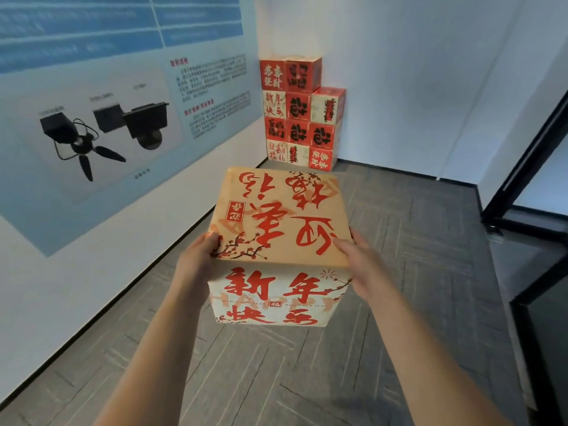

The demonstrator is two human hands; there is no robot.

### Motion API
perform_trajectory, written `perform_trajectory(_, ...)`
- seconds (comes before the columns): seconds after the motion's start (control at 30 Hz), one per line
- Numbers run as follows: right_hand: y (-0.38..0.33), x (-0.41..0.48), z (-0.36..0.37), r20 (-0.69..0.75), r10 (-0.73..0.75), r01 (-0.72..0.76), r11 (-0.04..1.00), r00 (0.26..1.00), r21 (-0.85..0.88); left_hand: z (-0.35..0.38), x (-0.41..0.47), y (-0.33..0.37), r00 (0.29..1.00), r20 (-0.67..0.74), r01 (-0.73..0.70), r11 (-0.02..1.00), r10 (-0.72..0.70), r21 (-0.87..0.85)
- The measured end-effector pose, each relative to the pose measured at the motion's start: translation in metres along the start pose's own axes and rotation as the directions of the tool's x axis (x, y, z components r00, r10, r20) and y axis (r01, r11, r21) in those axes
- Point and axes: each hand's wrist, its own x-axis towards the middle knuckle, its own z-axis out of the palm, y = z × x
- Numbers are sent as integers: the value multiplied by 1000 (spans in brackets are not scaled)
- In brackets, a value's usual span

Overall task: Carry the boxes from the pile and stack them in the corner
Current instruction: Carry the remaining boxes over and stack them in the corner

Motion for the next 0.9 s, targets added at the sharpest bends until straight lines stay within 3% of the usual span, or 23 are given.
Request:
perform_trajectory(0.2, -31, 117, 45, -34, -25, 22, 996, 999, -90, 18, 124, 34, 999, 19, -33, 997, 34, -69)
perform_trajectory(0.6, -108, 371, 151, -241, -45, 36, 998, 969, -42, 52, 412, 145, 979, 191, -75, 997, 76, -14)
perform_trajectory(0.9, -129, 550, 169, -298, 5, -7, 1000, 954, -5, 125, 591, 188, 974, 224, 43, 999, -39, -15)
